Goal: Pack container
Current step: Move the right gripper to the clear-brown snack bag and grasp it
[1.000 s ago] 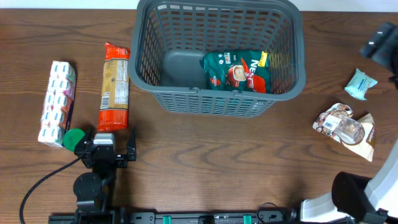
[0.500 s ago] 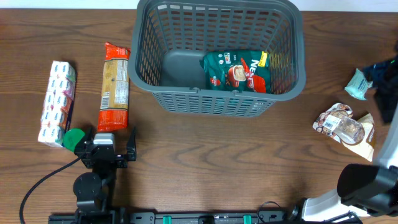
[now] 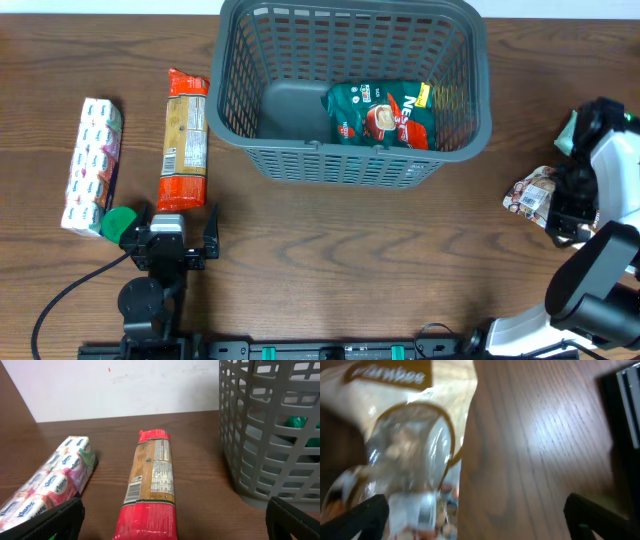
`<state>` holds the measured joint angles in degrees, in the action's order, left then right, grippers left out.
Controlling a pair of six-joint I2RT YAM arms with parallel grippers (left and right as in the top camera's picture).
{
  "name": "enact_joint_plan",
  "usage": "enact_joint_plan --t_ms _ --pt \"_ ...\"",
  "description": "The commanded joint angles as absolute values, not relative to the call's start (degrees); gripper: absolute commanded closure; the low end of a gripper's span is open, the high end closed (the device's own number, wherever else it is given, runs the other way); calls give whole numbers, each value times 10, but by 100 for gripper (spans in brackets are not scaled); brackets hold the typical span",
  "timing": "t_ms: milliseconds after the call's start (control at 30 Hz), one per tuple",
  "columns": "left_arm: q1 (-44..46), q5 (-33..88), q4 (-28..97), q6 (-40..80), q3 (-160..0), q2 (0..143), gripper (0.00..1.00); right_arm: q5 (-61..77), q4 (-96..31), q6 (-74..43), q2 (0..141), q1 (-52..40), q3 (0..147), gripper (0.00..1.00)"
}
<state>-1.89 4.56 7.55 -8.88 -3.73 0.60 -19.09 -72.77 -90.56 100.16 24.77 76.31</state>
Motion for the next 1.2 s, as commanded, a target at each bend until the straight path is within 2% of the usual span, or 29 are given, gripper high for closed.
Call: enact_joint_plan --t_ms 0,233,300,367,633,1167 --pt "-22 51 81 -92 -23 3 1 -207 -708 -931 1001 283 749 6" --pt "-22 51 81 -92 -23 3 1 -209 -631 -809 1001 323 749 12" --pt "-22 51 81 -92 -23 3 1 -208 -621 -812 1001 323 749 12" --pt "-22 51 81 -92 -23 3 1 -202 -606 -814 1001 323 749 7" --pt "-22 51 81 -92 -23 3 1 -170 -528 -814 1001 322 749 12" --pt "-22 51 81 -92 -23 3 1 -164 -491 -844 1026 303 722 7"
